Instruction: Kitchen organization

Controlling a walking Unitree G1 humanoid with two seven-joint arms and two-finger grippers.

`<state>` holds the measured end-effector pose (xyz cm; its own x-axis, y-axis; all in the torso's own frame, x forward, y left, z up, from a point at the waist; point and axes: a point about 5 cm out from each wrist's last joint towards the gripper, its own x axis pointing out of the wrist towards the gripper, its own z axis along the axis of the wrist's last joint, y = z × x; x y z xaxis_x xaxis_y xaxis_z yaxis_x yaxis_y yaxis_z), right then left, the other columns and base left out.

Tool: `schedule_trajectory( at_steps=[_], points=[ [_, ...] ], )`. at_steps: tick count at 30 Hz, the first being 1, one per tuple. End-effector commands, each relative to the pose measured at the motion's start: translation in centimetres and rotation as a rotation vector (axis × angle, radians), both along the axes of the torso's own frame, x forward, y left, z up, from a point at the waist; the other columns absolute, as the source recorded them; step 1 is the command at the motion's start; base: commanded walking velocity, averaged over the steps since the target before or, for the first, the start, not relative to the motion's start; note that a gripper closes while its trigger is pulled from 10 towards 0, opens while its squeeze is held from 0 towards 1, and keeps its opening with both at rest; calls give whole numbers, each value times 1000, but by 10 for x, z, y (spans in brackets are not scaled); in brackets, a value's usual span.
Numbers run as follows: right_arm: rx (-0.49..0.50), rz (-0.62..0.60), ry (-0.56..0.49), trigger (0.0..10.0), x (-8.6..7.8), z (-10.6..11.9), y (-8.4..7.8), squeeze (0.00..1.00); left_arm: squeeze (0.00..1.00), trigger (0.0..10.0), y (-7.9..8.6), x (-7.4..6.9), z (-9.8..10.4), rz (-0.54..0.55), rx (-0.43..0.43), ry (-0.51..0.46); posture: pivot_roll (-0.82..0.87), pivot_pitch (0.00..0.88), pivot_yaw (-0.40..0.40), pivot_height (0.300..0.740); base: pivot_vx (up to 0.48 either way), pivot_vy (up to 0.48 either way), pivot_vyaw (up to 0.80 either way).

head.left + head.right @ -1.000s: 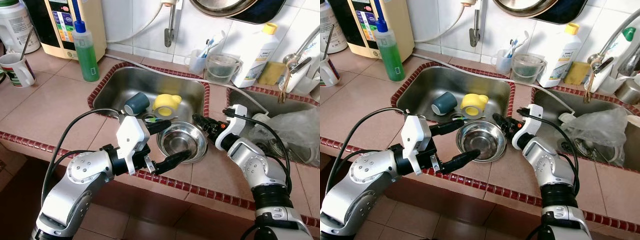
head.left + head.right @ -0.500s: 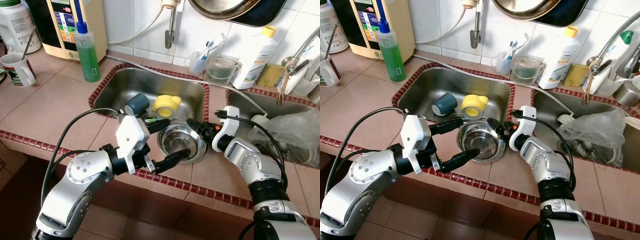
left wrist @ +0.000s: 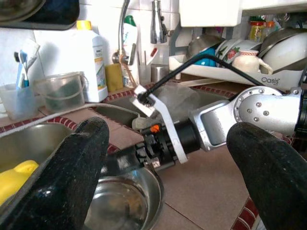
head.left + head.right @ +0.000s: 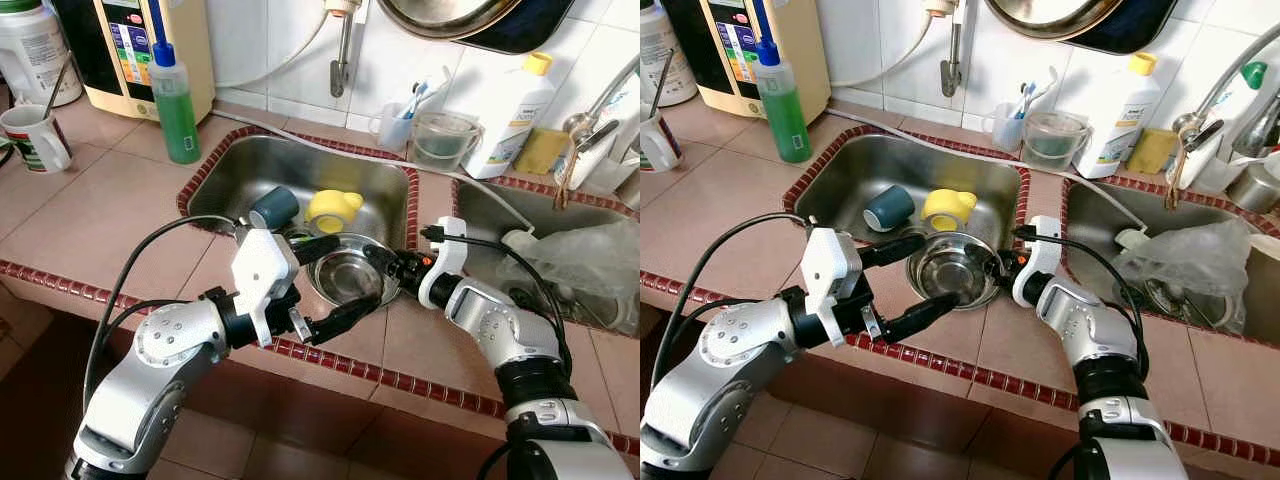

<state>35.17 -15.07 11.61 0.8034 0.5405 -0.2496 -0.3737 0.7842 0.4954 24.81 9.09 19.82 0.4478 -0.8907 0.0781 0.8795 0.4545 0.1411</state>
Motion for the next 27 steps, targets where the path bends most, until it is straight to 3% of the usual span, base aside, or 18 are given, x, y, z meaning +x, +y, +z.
schedule_trajectory(
  at_steps=[1,2,4,5,16,27],
  points=[
    [18,0,-2,4980,1,7,-6,0,0,10000,-1,0,4,-6,-1,-22,99,71,-94,740,0,0,0],
    [27,5,12,2510,1,7,-8,0,0,10000,-1,0,4,-6,-2,-24,98,72,-95,740,0,0,0],
    [27,15,20,2157,-1,6,-9,0,0,10000,-2,1,5,-4,-4,-25,96,73,-94,740,0,0,0],
    [36,24,28,0,-2,6,-9,0,0,10000,-2,1,5,-4,-5,-26,96,73,-94,740,0,0,0],
    [138,85,133,0,-14,7,-17,0,0,10000,-5,4,7,-7,-15,-38,79,78,-100,740,0,0,0],
    [133,74,205,0,-24,5,-29,0,0,10000,-4,10,11,-2,-22,-56,71,76,-99,740,0,0,0]
  ],
)
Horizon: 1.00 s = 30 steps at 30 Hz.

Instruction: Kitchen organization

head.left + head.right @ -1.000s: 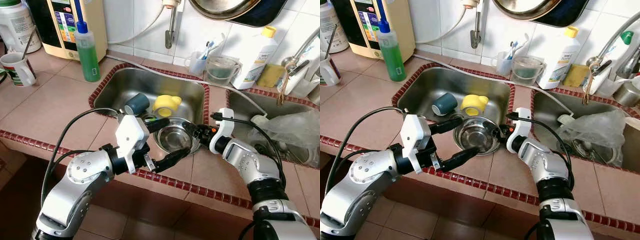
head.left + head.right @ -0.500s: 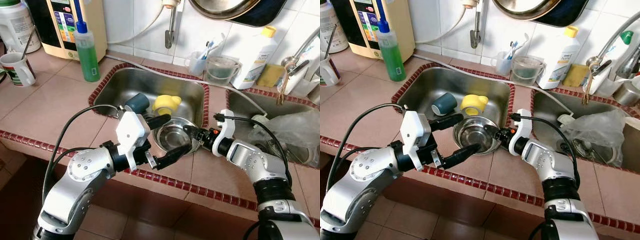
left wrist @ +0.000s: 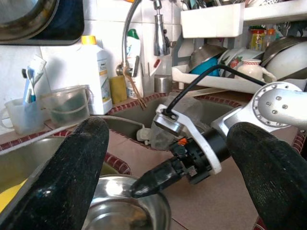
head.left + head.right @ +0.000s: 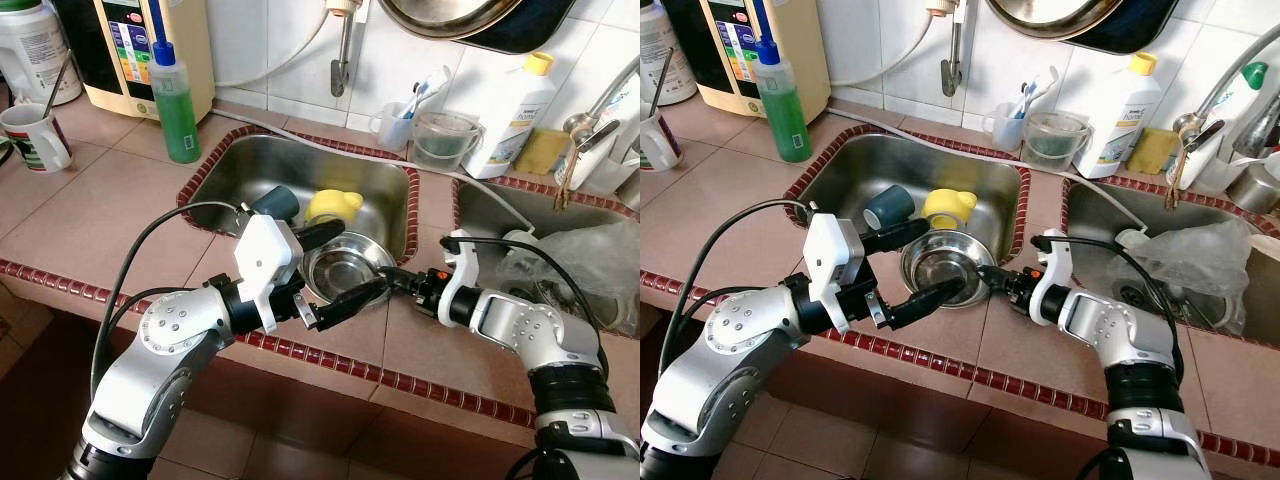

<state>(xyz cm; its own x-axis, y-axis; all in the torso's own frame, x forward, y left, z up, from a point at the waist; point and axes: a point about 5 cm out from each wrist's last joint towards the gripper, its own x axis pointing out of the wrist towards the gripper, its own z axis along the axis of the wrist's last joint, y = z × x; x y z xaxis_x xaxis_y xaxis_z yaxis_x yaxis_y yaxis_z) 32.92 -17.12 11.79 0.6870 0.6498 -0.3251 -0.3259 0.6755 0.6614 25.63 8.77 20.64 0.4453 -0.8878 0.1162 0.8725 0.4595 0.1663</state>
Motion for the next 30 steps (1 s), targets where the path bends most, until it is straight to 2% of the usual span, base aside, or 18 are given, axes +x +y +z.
schedule_trajectory(
  at_steps=[1,10,15,24,30],
  points=[
    [2,-23,3,0,-2,3,-9,0,0,10000,-1,2,3,-3,0,-15,71,76,-99,740,0,0,0],
    [0,-27,19,0,-6,3,-14,0,0,10000,-2,5,4,-5,0,-28,65,67,-97,740,0,0,0],
    [46,-40,29,0,-8,5,-15,0,0,10000,-2,6,4,-11,0,-28,65,58,-92,740,0,0,0],
    [142,-145,-67,0,-2,10,-11,0,0,10000,8,17,13,44,-77,15,73,49,-77,740,0,0,0],
    [152,-185,-99,0,2,12,-11,0,0,10000,11,19,15,57,-102,36,75,45,-69,740,0,0,0]
  ],
)
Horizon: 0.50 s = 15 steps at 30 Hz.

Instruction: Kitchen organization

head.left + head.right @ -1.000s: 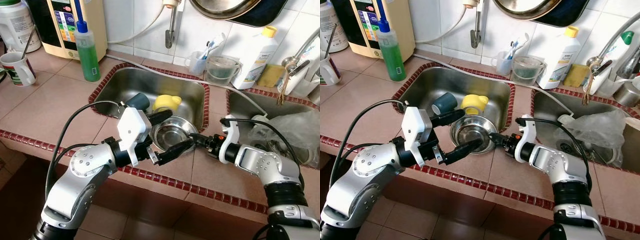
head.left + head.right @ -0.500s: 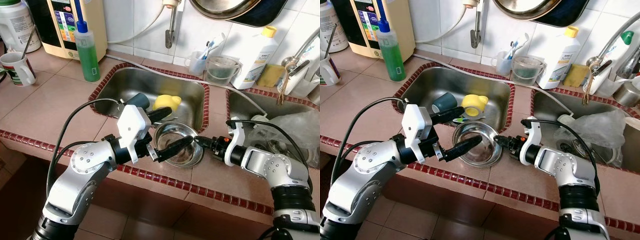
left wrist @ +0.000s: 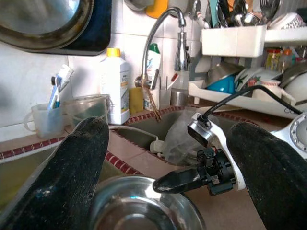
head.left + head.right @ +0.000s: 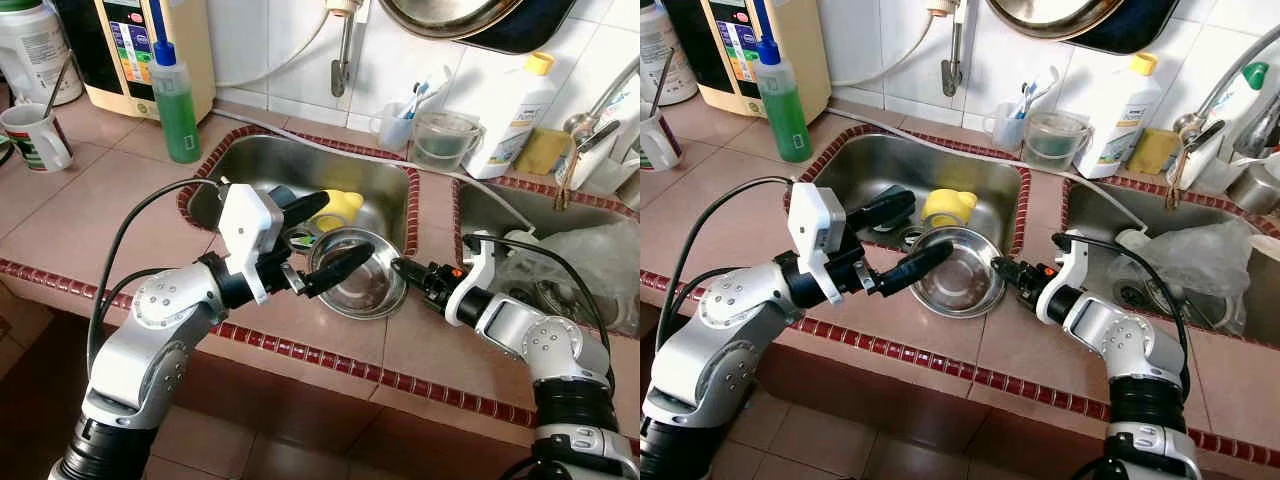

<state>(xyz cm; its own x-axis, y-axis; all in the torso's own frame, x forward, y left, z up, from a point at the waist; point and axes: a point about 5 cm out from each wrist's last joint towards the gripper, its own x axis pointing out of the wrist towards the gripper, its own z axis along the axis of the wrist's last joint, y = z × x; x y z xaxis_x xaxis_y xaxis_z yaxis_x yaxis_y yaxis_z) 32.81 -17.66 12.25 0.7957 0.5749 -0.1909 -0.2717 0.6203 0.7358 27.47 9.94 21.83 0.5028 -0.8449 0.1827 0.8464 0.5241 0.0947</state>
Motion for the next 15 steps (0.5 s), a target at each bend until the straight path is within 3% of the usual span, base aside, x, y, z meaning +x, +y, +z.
schedule_trajectory(
  at_steps=[1,4,10,13,14,15],
  points=[
    [2,-45,-39,0,4,7,-6,0,0,10000,0,1,3,-3,-12,11,75,45,-69,740,0,0,0],
    [-50,-112,-81,0,9,8,-8,0,0,10000,0,2,3,1,-23,46,74,45,-64,740,0,0,0],
    [-58,-171,-151,0,18,17,-13,0,0,10000,-3,3,2,11,-24,102,77,50,-58,740,0,0,0],
    [-99,-191,-295,0,25,32,-12,0,0,10000,-4,3,0,36,-13,139,79,54,-57,740,0,0,0],
    [-103,-194,-330,3412,27,37,-11,0,0,10000,-4,4,0,49,-18,145,80,54,-58,740,0,0,0],
    [-105,-196,-351,3412,28,40,-10,0,0,10000,-5,5,0,57,-22,149,81,53,-58,740,0,0,0]
  ],
)
